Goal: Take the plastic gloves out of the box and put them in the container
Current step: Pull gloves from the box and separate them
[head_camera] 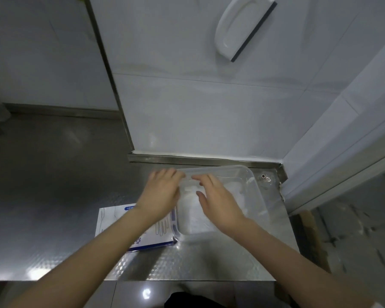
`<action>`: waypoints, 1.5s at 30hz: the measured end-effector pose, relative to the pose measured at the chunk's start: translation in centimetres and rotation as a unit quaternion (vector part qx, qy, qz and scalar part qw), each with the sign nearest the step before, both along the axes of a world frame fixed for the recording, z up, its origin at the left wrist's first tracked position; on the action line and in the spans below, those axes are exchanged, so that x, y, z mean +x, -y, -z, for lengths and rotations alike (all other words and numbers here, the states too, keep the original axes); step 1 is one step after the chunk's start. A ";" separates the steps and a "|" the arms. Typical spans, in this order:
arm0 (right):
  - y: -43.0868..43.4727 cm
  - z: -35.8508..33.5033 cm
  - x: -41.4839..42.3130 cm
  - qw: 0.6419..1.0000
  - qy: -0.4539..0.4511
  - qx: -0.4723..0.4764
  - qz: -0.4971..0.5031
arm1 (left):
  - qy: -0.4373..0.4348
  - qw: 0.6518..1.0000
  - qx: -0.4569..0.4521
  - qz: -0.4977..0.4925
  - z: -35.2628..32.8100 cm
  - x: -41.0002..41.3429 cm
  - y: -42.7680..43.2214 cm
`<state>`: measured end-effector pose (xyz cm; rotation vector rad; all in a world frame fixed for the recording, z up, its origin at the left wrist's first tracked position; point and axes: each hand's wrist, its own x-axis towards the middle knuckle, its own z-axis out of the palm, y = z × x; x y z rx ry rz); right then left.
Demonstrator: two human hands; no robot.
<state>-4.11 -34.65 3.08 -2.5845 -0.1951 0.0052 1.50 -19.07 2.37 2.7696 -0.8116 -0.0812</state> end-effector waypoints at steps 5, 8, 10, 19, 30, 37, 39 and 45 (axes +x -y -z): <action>-6.1 -0.2 -1.1 0.996 0.009 0.014 -0.093 | -0.078 0.988 0.047 -0.123 2.0 0.0 -7.7; -9.0 1.3 -1.1 0.991 -0.034 -0.006 -0.127 | -0.159 0.971 0.101 -0.144 4.0 -0.8 -10.7; -10.4 2.7 -0.7 0.987 -0.062 -0.034 -0.144 | -0.212 0.962 0.119 -0.125 5.2 -1.5 -12.0; -13.8 6.2 1.7 0.956 -0.145 -0.207 -0.146 | -0.207 0.966 0.089 -0.129 7.0 -2.9 -13.0; -13.4 4.5 2.6 0.960 -0.115 -0.214 -0.139 | -0.205 0.966 0.069 -0.142 7.7 -2.8 -13.1; -11.5 3.1 3.8 0.964 -0.060 -0.214 -0.148 | -0.199 0.966 0.070 -0.148 8.0 -2.9 -12.9; -11.8 3.7 3.5 0.966 -0.074 -0.200 -0.147 | -0.203 0.966 0.064 -0.149 8.1 -2.9 -12.9; -13.1 4.5 3.7 0.951 -0.145 -0.235 -0.140 | -0.202 0.965 0.059 -0.153 8.3 -3.0 -12.8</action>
